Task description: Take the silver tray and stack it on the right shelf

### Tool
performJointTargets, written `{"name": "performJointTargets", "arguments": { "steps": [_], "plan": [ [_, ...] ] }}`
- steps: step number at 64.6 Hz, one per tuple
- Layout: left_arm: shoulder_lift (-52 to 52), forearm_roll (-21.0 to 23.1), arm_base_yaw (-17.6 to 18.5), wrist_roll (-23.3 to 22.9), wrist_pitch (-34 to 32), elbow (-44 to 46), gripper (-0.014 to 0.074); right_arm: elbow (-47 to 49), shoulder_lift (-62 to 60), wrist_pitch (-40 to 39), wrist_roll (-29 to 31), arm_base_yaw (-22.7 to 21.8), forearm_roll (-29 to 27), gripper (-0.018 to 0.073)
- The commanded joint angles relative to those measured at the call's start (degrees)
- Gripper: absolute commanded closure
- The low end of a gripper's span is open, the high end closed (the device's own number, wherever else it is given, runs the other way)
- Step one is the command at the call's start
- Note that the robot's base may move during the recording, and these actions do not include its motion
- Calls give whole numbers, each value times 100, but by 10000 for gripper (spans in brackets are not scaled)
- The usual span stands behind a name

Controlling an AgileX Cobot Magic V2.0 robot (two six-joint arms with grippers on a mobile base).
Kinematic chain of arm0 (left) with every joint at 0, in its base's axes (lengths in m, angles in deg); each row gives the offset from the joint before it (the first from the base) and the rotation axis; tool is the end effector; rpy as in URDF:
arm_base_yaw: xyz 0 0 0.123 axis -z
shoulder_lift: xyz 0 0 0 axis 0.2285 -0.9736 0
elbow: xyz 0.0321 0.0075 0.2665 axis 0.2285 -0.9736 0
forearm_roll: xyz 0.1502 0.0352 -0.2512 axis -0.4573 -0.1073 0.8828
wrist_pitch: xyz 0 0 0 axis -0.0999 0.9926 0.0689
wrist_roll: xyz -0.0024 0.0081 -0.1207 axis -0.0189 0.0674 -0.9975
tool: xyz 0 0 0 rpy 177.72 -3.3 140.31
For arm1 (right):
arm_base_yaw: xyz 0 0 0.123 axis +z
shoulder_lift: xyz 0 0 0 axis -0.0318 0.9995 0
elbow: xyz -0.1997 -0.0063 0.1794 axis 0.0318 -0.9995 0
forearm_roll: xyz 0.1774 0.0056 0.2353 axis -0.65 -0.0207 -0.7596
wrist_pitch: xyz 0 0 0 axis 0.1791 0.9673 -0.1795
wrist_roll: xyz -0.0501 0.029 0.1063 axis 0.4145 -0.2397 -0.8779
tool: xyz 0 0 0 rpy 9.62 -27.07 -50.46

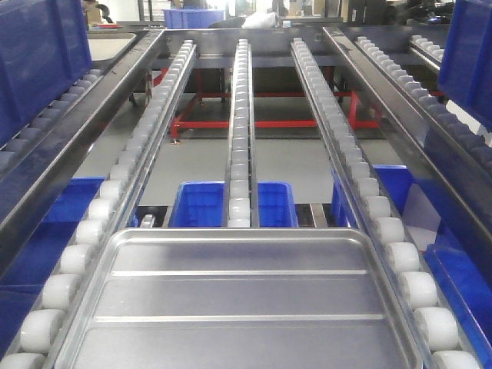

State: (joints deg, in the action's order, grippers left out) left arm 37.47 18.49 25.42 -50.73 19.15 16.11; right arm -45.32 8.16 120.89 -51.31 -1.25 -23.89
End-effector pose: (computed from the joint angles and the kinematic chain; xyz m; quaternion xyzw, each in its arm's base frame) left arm 0.2171 -0.0631 0.2306 0.0207 0.9531 -0.1223 0.2759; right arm 0.1852 0.0154 0.2238 0.1119 0.9543 0.0918 0.2613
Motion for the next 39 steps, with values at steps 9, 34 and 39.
{"name": "performJointTargets", "arguments": {
  "steps": [9, 34, 39],
  "plan": [
    [-487, -1092, 1370, -1831, -420, 326, 689, 407, 626, -808, -381, 461, -75, 482],
    [-1824, -2058, 2746, -3480, -252, 1043, 689, 671, 2004, -1501, -1812, 1719, 880, 482],
    [-2023, -2058, 2810, -3509, -296, 1123, 689, 923, 2332, -1479, -2243, 1959, 1310, 482]
  ]
}}
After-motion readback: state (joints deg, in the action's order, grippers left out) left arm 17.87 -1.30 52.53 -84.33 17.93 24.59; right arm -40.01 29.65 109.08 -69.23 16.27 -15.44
